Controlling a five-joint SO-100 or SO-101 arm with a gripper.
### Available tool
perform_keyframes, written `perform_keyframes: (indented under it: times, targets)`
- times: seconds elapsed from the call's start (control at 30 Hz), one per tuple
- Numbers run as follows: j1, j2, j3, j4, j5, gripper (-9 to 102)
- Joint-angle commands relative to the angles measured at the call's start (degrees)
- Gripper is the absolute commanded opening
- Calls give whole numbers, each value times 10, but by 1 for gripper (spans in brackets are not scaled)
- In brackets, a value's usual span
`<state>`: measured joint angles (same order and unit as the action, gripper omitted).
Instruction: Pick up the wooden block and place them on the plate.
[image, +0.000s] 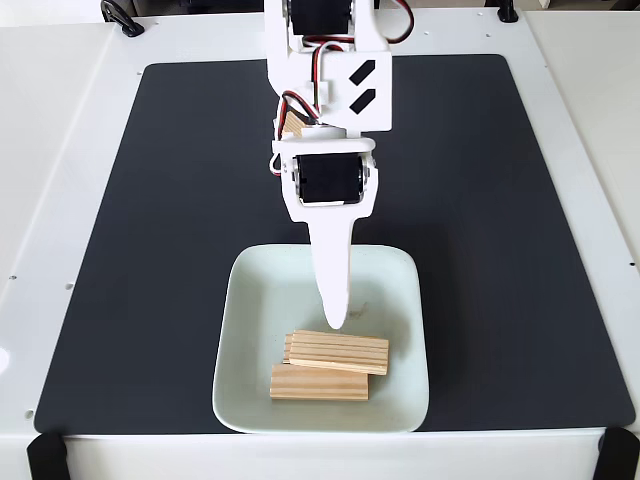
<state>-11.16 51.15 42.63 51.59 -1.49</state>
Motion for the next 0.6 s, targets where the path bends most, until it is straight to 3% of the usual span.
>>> perform_keyframes:
  times: [0.0, 0.37, 0.57]
  targets:
    - [2, 49, 4, -7, 4, 0]
    - [2, 81, 13, -5, 4, 0]
    - [1, 212, 135, 49, 4, 0]
